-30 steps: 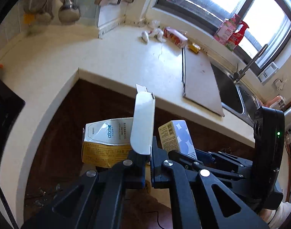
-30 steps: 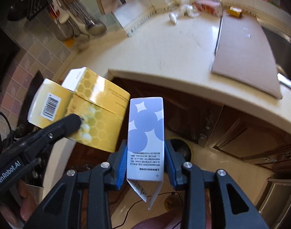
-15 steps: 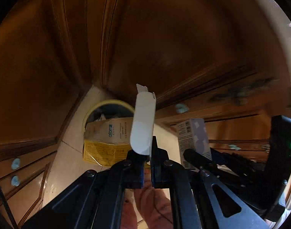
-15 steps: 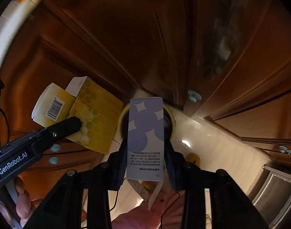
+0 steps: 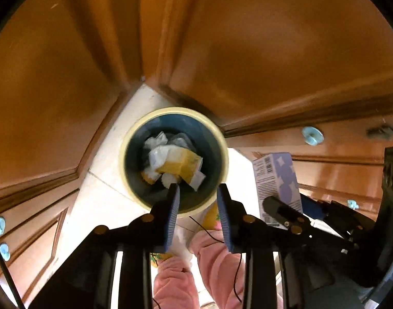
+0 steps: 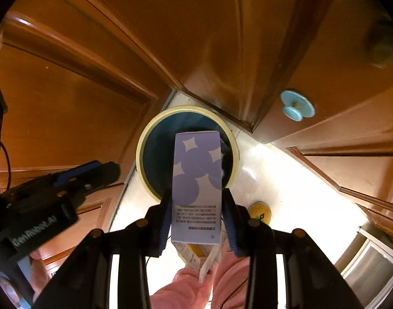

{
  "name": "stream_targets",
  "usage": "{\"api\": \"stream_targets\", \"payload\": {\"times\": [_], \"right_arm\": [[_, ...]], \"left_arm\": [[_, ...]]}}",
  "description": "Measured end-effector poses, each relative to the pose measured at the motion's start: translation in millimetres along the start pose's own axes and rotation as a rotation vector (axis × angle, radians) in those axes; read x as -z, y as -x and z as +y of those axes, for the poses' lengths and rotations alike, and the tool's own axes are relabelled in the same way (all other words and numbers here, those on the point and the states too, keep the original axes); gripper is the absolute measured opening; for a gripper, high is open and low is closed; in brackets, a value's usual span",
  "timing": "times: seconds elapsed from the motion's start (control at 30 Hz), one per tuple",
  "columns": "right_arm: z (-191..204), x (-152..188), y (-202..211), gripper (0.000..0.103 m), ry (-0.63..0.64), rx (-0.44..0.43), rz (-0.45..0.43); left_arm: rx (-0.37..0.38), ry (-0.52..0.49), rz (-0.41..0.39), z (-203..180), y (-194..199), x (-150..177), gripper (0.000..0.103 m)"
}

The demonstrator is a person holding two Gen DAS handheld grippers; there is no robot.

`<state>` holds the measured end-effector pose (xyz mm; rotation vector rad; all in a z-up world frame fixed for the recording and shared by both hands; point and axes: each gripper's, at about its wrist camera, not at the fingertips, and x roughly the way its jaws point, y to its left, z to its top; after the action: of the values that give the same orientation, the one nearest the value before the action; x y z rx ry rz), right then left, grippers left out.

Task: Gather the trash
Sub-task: 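Open both tools to drop the bottle and box into the bin, then raise both tools back up to the counter trash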

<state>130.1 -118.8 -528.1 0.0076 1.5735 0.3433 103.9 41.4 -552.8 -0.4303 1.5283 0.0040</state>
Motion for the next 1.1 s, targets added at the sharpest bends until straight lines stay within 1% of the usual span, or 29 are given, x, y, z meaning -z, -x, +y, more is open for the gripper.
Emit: {"api": "stream_targets", "payload": {"times": [0.1,0.13,0.17,0.27,0.3,0.33,0.43,0.47,0.57,0.6,0.73,0.83,0.93,1.1], "right_arm": [[6,-6,-6,0.037,0.022,0.002,0.015],[10,-8,-8,0.037,0.03,0.001,0.02],[9,-9,-8,0.037,0.038,-0.002,0.026],[20,-15,-9,0.037,0.053,-0.017,0.039],[24,-17,-10,0.039,0.057,-0.026,0.046],[27,-19,-12,0.039,0.059,-0.034,0.052],[38,-22,-6,0.04,0.067,-0.079,0.052],[42,-22,-4,0.041,0.074,-0.082,0.048],[52,-19,7,0.052,0.099,-0.055,0.008],[53,-19,10,0.054,0.101,-0.052,-0.001],[56,-15,23,0.054,0.084,-0.041,-0.009],[54,-11,29,0.054,0.065,-0.029,-0.014],[53,-2,48,0.054,0.042,-0.031,-0.02],[51,20,92,0.054,0.015,-0.038,-0.053]], "left_arm": [[-0.018,0.045,-0.016,17,9,4,0.034],[-0.023,0.056,-0.021,20,11,7,0.04],[-0.032,0.071,-0.025,27,14,12,0.043],[-0.052,0.091,-0.028,35,22,23,0.044],[-0.061,0.096,-0.029,39,25,26,0.044],[-0.068,0.101,-0.032,41,27,29,0.044],[-0.081,0.128,-0.049,50,37,36,0.045],[-0.082,0.136,-0.054,51,40,37,0.045],[-0.087,0.165,-0.082,56,52,40,0.047],[-0.092,0.169,-0.094,56,57,41,0.048],[-0.118,0.171,-0.147,58,73,44,0.057],[-0.132,0.165,-0.186,56,86,47,0.06],[-0.137,0.156,-0.21,50,104,50,0.064],[-0.14,0.113,-0.25,32,151,57,0.066]]}}
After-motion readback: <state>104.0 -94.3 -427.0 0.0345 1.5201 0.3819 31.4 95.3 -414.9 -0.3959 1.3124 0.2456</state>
